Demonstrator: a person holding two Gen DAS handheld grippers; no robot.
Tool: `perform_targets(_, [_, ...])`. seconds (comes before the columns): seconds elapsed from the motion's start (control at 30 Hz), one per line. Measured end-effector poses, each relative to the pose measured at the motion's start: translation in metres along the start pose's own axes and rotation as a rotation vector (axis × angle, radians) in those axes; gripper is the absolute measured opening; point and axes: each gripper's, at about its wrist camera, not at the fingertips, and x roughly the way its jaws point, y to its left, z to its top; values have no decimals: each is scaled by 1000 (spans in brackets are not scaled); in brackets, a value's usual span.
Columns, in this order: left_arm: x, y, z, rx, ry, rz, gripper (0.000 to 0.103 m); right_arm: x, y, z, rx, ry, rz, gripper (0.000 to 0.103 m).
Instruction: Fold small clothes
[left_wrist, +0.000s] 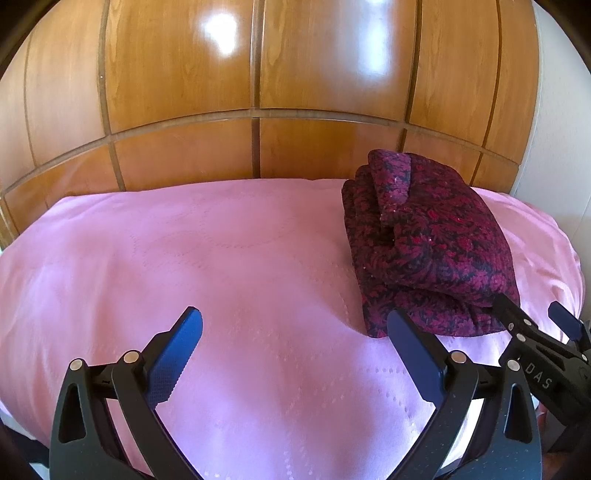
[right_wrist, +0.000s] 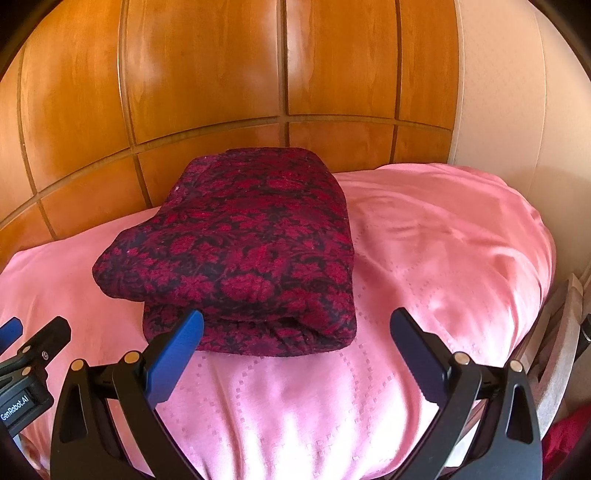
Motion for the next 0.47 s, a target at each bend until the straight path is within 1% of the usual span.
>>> perform_targets(0.1, [-1, -2, 1, 8, -21, 9, 99, 0, -1, -1, -1, 0, -1, 101])
perform_targets(0.2, [3, -2, 2, 14, -11, 7, 99, 4, -2, -1, -6, 7, 4, 101])
perform_targets(0.27, [7, -1, 4, 10, 4, -3, 99, 5, -5, 0, 1, 6, 10, 101])
perform_targets(0.37, [14, 1, 5, -7, 28, 11, 99, 3, -12, 4, 28, -6, 33, 101])
perform_targets(0.4, [17, 4, 5, -21, 43, 0, 99, 1, -14, 6, 38, -14, 38, 101])
perform_targets(0.47, [21, 7, 5, -40, 58, 2, 99, -3, -23, 13, 57, -35, 43, 101])
